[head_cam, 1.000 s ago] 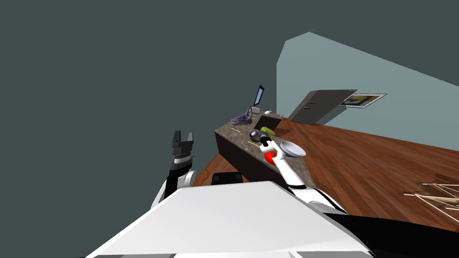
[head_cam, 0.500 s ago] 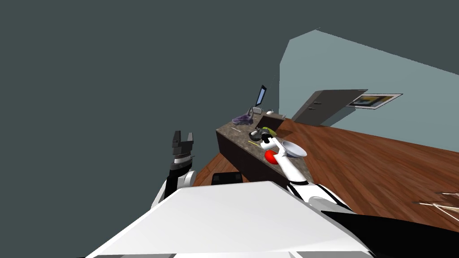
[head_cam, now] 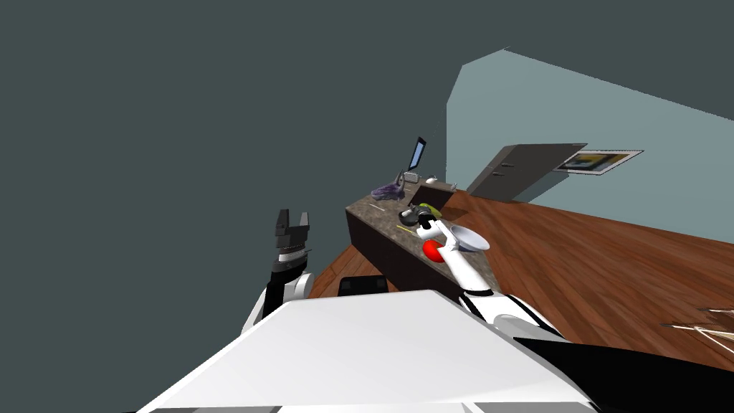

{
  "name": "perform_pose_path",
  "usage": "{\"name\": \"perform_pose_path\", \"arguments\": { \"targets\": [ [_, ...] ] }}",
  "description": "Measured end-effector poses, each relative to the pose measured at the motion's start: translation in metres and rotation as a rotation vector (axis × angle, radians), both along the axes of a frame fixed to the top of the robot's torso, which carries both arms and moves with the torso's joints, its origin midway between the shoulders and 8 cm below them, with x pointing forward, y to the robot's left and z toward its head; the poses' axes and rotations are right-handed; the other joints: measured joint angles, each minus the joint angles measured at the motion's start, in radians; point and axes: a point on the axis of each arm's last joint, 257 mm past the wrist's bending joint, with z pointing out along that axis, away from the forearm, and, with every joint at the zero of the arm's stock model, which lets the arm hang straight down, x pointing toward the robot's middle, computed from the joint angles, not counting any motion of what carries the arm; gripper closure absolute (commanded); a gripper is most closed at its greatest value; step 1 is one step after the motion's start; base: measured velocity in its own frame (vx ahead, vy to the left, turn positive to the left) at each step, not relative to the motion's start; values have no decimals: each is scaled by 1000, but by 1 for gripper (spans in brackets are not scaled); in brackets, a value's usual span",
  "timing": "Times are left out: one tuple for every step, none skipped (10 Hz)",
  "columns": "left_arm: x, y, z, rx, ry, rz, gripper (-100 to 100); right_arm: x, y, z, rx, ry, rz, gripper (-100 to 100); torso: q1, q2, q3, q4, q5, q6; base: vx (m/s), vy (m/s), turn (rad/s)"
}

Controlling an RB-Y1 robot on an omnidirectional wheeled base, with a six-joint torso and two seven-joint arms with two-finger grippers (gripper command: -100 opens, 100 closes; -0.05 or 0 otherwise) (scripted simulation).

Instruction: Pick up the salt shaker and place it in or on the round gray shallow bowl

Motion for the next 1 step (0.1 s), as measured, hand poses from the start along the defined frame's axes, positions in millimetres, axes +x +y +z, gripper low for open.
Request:
{"name": "perform_pose_path", "arguments": {
  "targets": [
    [0, 0, 0, 0, 0, 0, 0, 0, 0, 0, 0, 0, 0, 0, 0, 0, 0, 0, 0, 0, 0, 0, 0]
  ]
}}
